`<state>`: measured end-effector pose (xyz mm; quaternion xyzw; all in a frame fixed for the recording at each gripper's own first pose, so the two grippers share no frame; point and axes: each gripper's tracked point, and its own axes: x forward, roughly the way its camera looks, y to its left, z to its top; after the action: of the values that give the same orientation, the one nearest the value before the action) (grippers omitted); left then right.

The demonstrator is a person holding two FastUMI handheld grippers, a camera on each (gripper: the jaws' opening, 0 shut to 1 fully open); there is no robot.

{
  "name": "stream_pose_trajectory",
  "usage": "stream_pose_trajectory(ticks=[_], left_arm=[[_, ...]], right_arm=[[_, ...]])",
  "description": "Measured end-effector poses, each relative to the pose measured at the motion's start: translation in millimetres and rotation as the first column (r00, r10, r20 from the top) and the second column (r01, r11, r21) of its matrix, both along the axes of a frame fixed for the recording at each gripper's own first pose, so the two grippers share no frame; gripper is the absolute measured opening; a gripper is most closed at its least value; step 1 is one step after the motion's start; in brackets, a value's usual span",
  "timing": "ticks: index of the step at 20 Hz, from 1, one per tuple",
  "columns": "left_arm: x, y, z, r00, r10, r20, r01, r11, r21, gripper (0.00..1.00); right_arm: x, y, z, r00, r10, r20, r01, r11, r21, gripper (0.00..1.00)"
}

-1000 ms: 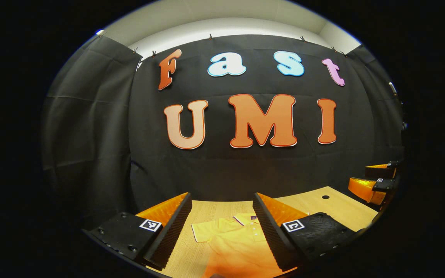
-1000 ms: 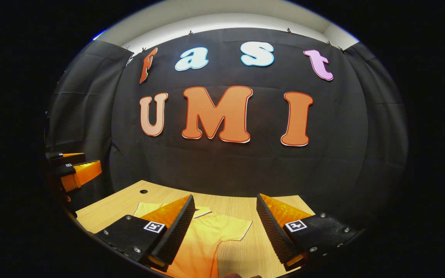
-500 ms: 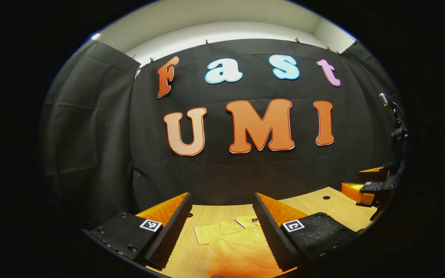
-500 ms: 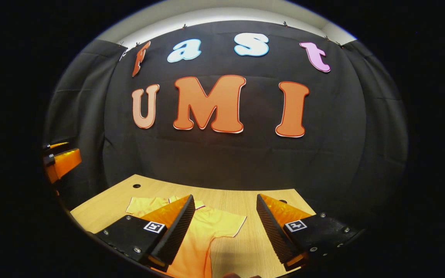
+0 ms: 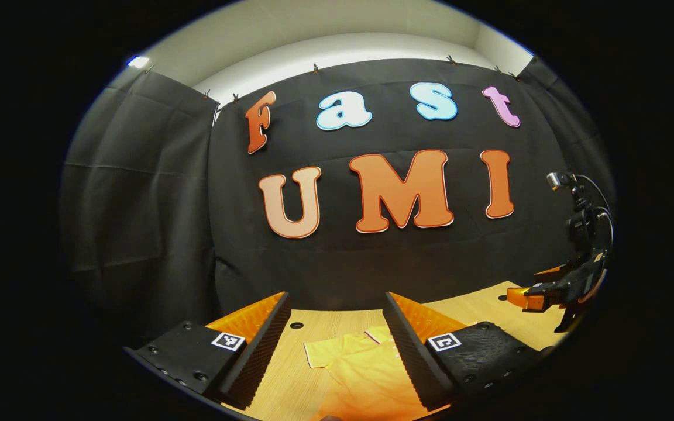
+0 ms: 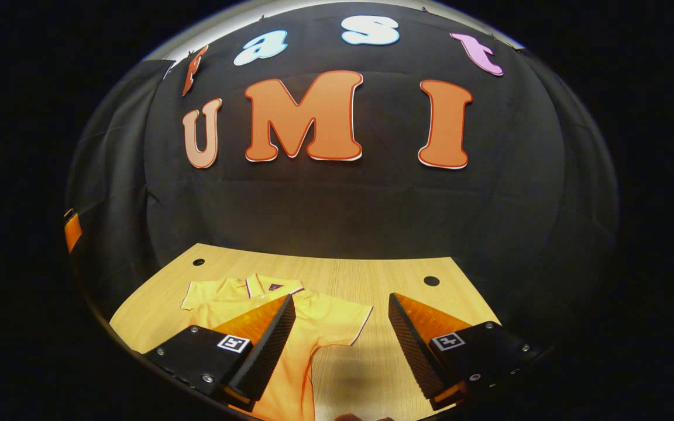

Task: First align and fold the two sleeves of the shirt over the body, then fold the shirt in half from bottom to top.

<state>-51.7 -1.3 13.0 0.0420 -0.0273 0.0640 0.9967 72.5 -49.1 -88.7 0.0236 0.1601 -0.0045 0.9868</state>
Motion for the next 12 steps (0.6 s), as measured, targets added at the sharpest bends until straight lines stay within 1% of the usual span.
stream_pose_trajectory(ticks=[1,2,3,5,7,8,9,12], left_arm=[[-6.1,-0.2,-4.3,1.0,0.013,-0.002,-0.013,1.0,0.001,0.98],[-11.6,-1.3,-7.8,1.0,0.026,-0.012,-0.026,1.0,0.0,0.96],[-17.4,-3.2,-14.6,0.999,0.033,-0.025,-0.033,0.999,-0.006,0.96],[-23.3,-3.6,-17.1,0.999,0.038,-0.035,-0.039,0.999,-0.025,0.98],[-23.2,6.6,-9.3,0.997,0.069,-0.018,-0.069,0.998,-0.004,0.97],[-21.5,8.1,-4.2,0.997,0.075,-0.009,-0.075,0.997,0.001,1.0],[-19.5,8.1,-3.8,0.997,0.073,-0.006,-0.073,0.997,0.0,0.99],[-16.6,6.2,-9.4,0.998,0.058,-0.024,-0.059,0.998,-0.013,0.99]], right_arm=[[3.4,0.0,-6.0,1.0,0.007,-0.017,-0.007,1.0,0.018,0.97],[7.0,-0.6,-11.7,0.999,0.009,-0.036,-0.007,1.0,0.03,0.97],[12.5,-0.3,-16.8,0.998,0.012,-0.055,-0.01,0.999,0.043,0.97],[20.5,-3.4,-30.5,0.994,0.007,-0.11,0.0,0.998,0.066,0.97],[29.6,-4.5,-51.4,0.981,0.009,-0.196,0.008,0.996,0.09,0.97],[30.2,-4.8,-60.7,0.973,0.015,-0.231,0.009,0.995,0.1,0.98],[33.9,-5.3,-67.4,0.966,0.02,-0.257,0.008,0.994,0.108,0.98],[49.5,-9.3,-82.0,0.953,0.015,-0.303,0.02,0.994,0.111,0.98]])
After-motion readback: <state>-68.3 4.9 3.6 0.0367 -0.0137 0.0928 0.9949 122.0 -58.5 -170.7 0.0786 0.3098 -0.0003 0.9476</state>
